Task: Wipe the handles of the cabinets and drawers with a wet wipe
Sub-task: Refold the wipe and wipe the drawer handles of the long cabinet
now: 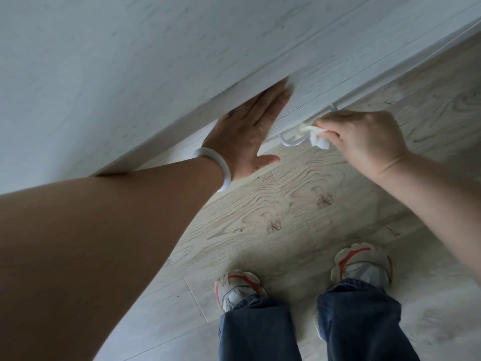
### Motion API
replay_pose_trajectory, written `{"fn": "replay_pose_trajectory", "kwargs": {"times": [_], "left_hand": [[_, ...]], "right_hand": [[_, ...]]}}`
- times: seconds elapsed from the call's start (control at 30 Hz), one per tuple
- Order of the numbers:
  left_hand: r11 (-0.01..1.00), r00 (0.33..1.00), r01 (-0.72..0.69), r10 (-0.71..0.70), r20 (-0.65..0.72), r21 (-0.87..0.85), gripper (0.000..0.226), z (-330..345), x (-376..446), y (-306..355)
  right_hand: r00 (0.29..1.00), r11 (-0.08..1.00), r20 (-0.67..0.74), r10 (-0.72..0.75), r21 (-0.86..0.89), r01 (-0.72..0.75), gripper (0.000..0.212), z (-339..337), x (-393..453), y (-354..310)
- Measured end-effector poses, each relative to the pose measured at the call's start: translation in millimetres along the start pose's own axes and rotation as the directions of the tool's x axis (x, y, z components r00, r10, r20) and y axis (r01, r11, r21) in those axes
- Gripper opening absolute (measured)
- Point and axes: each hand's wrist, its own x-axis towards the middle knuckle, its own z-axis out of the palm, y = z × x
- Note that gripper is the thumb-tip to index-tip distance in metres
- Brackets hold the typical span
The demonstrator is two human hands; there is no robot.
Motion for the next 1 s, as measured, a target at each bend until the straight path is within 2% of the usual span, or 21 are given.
{"fn": "replay_pose_trajectory", "kwargs": {"times": [0.1, 0.2, 0.3, 0.37, 0.43, 0.5, 0.57, 0.6, 0.67, 0.7, 0.73, 0.77, 0.8, 0.83, 0.9, 1.0], "left_hand": [[1.000, 1.000, 0.003, -0.003, 0.000, -0.007, 0.110, 1, 1, 0], [1.000, 1.000, 0.005, -0.005, 0.007, -0.011, 0.108, 1, 0, -1], [1.000, 1.000, 0.000, 0.000, 0.001, -0.010, 0.107, 1, 0, 1], [1.000, 1.000, 0.000, 0.000, -0.006, -0.011, 0.107, 1, 1, 1], [1.000, 1.000, 0.001, -0.001, -0.009, -0.016, 0.108, 2, 0, 0], [1.000, 1.000, 0.000, 0.000, -0.019, -0.020, 0.107, 3, 0, 1], [1.000, 1.000, -0.004, 0.003, -0.029, -0.028, 0.107, 3, 0, 1], [0.999, 0.999, -0.008, 0.007, -0.033, -0.034, 0.107, 3, 0, 1], [0.999, 0.999, -0.016, 0.014, -0.037, -0.044, 0.107, 4, 1, 1], [0.999, 0.999, -0.019, 0.017, -0.038, -0.047, 0.106, 5, 1, 1], [0.998, 0.999, -0.024, 0.022, -0.040, -0.051, 0.105, 5, 1, 2], [0.998, 0.999, -0.028, 0.026, -0.040, -0.053, 0.105, 5, 1, 2], [0.998, 0.999, -0.030, 0.028, -0.037, -0.056, 0.104, 5, 2, 2], [0.998, 0.999, -0.030, 0.028, -0.032, -0.057, 0.104, 5, 2, 2], [0.998, 0.999, -0.027, 0.026, -0.024, -0.062, 0.104, 6, 2, 1], [0.998, 1.000, -0.024, 0.023, -0.021, -0.060, 0.104, 7, 2, 2]], "right_hand": [[1.000, 1.000, 0.008, 0.016, 0.007, -0.016, 0.021, 14, 2, -21], [0.991, 0.993, 0.082, -0.103, -0.048, 0.107, 0.018, 24, 8, -43], [0.977, 0.980, 0.101, -0.188, -0.049, 0.194, 0.018, 7, 9, -22], [0.982, 0.980, 0.049, -0.185, -0.066, 0.188, 0.016, -10, 5, -2], [0.992, 0.985, -0.048, -0.118, -0.134, 0.111, 0.008, -23, -5, 14], [0.991, 0.983, -0.132, -0.011, -0.183, -0.013, 0.010, -31, -17, 24], [0.969, 0.967, -0.151, 0.197, -0.133, -0.217, 0.014, -33, -28, 26], [0.933, 0.935, -0.133, 0.334, -0.078, -0.346, 0.017, -31, -28, 26], [0.832, 0.835, -0.090, 0.547, 0.133, -0.534, 0.017, -21, -20, 24], [0.785, 0.754, -0.033, 0.619, 0.306, -0.582, 0.018, -13, -13, 20], [0.731, 0.603, 0.056, 0.680, 0.523, -0.602, 0.017, -6, -4, 13], [0.671, 0.378, 0.169, 0.722, 0.715, -0.588, 0.014, -1, 4, 3], [0.609, 0.162, 0.256, 0.751, 0.823, -0.545, 0.015, 4, 10, -7], [0.556, 0.035, 0.293, 0.778, 0.863, -0.504, 0.018, 9, 12, -17], [0.470, -0.112, 0.327, 0.820, 0.897, -0.427, 0.021, 12, 11, -37], [0.344, -0.380, 0.431, 0.834, 0.902, -0.207, 0.026, 13, 9, -56]]}}
